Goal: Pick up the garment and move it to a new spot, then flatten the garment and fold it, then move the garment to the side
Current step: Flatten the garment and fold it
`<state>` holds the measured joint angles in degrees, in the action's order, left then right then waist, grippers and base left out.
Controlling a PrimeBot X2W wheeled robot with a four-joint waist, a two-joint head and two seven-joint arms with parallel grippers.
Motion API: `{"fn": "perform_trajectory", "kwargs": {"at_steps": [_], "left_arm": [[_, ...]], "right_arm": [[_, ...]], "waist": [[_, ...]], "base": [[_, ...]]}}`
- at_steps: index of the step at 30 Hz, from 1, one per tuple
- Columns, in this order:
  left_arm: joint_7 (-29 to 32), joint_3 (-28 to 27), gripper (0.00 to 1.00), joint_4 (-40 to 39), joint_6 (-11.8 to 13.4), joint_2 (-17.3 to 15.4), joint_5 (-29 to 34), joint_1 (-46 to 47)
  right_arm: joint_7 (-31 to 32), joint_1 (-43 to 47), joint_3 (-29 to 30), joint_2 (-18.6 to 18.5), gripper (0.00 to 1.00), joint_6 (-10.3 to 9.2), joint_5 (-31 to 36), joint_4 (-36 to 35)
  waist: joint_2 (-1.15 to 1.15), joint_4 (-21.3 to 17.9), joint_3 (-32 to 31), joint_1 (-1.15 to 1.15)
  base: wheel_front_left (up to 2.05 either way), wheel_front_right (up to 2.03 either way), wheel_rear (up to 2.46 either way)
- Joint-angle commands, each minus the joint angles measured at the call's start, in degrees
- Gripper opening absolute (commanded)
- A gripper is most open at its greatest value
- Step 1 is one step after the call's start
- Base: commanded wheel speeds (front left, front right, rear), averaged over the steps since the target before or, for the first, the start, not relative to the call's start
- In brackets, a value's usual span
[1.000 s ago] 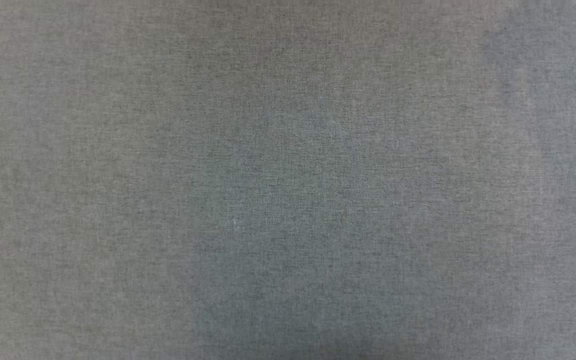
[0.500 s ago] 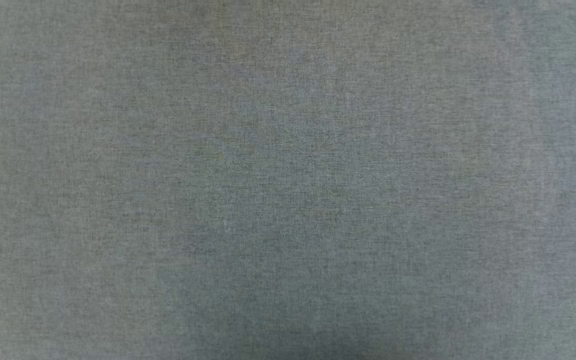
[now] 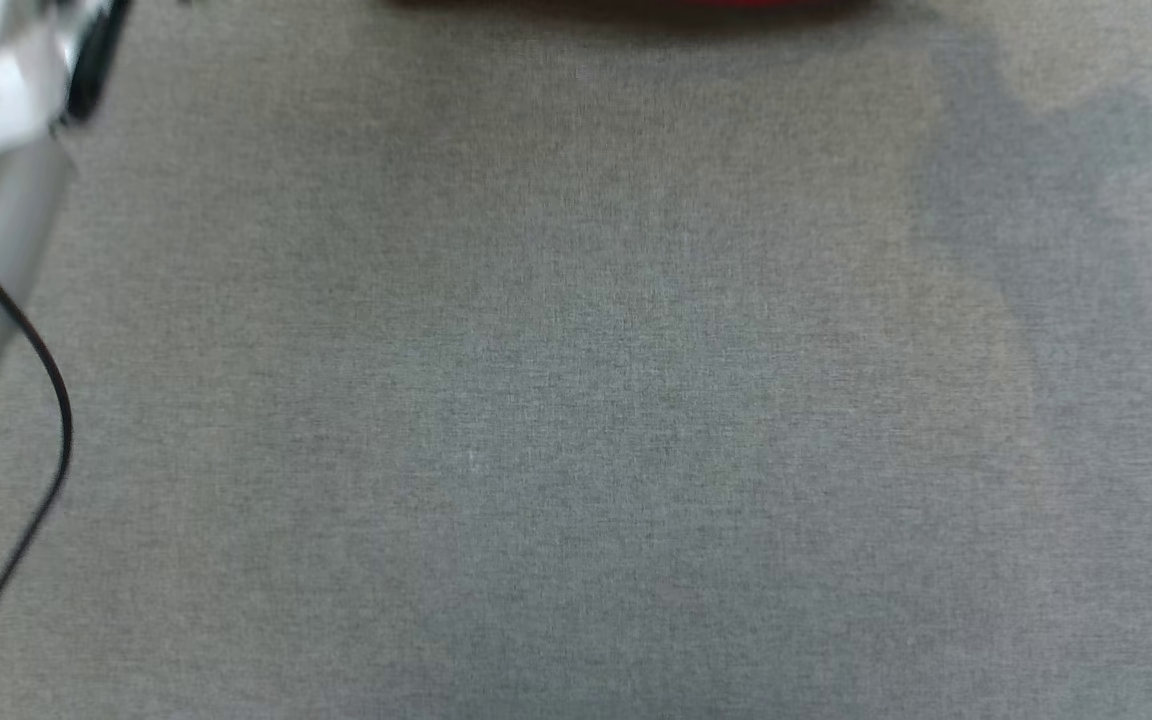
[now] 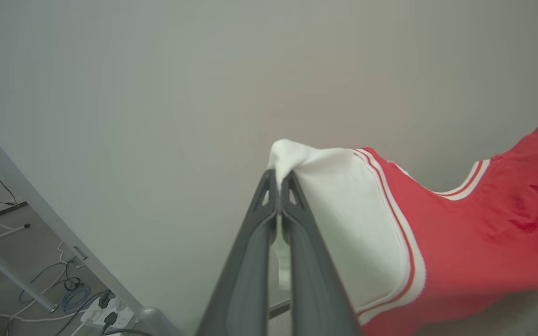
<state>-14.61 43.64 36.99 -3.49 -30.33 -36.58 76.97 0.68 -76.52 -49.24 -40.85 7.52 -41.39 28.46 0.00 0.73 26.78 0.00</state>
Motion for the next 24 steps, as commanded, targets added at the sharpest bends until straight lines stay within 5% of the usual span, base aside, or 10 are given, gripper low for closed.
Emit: {"fn": "perform_trajectory", "kwargs": {"at_steps": [1, 13, 24], "left_arm": [[-0.31, -0.36, 0.00, -1.75, 0.98, -0.97, -1.08, -4.65], [-0.38, -3.56, 0.00, -20.00, 10.99, -6.32, -5.23, -41.24], [-0.39, -2.90, 0.00, -21.46, 13.66, -5.11, -7.08, -61.44]], "right_arm": [[-0.98, 3.23, -0.36, -0.37, 0.00, -0.03, -0.92, -0.99], [-3.00, 30.28, -0.05, -2.83, 0.00, -0.03, -2.37, -7.64], [-4.89, 53.59, 6.90, -1.67, 0.00, -0.03, -1.81, -7.09]], "waist": [[0.00, 0.27, -4.29, 0.00], [0.00, -0.20, -13.40, 0.00], [0.00, 0.12, -18.03, 0.00]], "base": [[0.00, 0.00, 0.00], [0.00, 0.00, 0.00], [0.00, 0.00, 0.00]]}}
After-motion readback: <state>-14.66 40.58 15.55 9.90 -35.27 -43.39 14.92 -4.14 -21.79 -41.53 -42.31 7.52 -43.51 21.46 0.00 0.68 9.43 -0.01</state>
